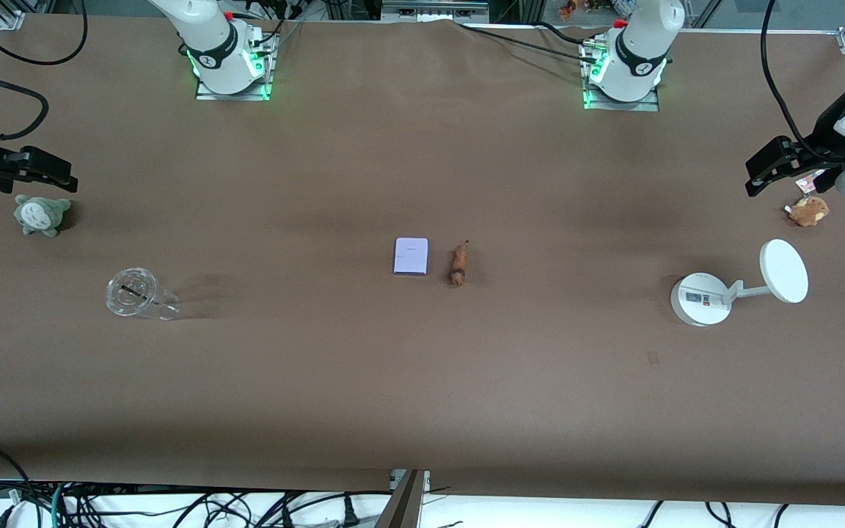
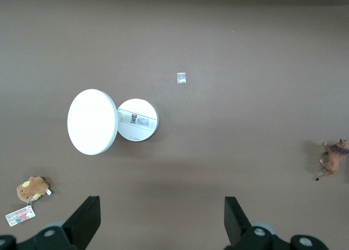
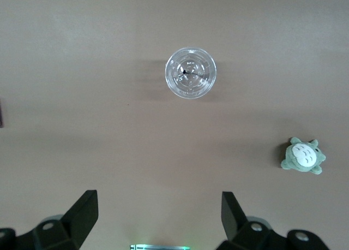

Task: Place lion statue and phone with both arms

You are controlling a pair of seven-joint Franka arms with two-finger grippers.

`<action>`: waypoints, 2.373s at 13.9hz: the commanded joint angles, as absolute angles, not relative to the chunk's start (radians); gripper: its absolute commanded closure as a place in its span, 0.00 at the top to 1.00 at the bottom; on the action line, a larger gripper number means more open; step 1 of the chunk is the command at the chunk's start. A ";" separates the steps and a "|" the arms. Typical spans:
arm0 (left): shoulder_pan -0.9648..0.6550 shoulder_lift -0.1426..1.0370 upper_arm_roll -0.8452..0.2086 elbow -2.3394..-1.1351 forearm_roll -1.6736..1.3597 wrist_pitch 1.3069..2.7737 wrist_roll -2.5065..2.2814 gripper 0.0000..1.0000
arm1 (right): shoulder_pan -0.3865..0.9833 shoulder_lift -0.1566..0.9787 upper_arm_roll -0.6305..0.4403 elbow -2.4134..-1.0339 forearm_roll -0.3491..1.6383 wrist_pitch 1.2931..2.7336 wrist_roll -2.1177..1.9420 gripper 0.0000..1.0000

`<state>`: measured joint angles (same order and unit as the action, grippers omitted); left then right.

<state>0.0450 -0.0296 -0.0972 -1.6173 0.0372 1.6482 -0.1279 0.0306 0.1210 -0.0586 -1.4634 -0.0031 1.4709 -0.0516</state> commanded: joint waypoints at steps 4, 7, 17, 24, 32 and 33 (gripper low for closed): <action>0.054 -0.031 -0.100 -1.614 0.026 1.647 -0.101 1.00 | 0.017 0.130 -0.048 -1.437 -0.008 1.457 -0.040 1.00; 0.054 -0.029 -0.100 -1.614 0.026 1.647 -0.101 1.00 | 0.018 0.138 -0.048 -1.434 -0.009 1.459 -0.046 1.00; 0.035 0.012 -0.115 -1.618 0.025 1.637 -0.103 1.00 | 0.094 0.241 -0.044 -1.434 -0.006 1.540 -0.038 1.00; -0.005 0.254 -0.307 -1.611 0.023 1.754 -0.217 1.00 | 0.141 0.294 -0.046 -1.436 -0.008 1.609 -0.031 1.00; -0.274 0.511 -0.325 -1.618 0.040 2.146 -0.657 1.00 | 0.192 0.472 -0.044 -1.439 0.057 1.847 0.091 1.00; -0.282 0.540 -0.327 -1.620 0.057 2.189 -0.657 1.00 | 0.207 0.480 -0.044 -1.439 0.055 1.855 0.104 1.00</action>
